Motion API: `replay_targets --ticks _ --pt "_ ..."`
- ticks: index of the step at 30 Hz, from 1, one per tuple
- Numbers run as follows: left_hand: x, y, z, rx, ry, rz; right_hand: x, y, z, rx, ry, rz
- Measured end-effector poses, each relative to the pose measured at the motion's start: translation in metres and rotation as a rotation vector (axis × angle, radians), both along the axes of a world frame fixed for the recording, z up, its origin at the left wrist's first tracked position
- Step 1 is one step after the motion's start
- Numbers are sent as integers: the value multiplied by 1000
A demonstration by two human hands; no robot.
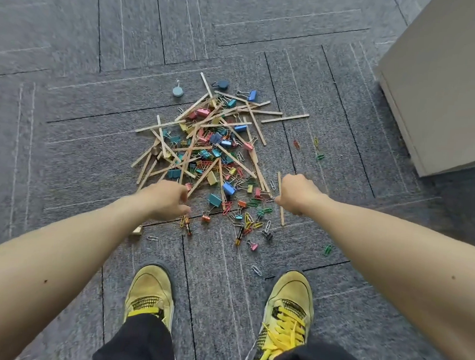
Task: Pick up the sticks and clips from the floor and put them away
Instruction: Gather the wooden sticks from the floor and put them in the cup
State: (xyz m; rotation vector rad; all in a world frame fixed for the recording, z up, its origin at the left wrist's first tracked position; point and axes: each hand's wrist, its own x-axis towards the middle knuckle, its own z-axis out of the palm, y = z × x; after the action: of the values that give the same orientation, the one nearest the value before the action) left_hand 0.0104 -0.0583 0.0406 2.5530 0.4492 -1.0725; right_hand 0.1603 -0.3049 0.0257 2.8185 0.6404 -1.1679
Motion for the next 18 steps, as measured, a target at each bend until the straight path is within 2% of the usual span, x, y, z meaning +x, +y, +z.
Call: replay_targets --ticks 9,14,18 --pt "19 -5 -60 15 -232 313 -13 4 -51 40 -100 -166" --pt "36 -7 -73 133 -269 342 -10 10 -54 64 -96 -165" --pt "43 -7 -79 174 -236 303 -4 15 -53 138 -101 -300"
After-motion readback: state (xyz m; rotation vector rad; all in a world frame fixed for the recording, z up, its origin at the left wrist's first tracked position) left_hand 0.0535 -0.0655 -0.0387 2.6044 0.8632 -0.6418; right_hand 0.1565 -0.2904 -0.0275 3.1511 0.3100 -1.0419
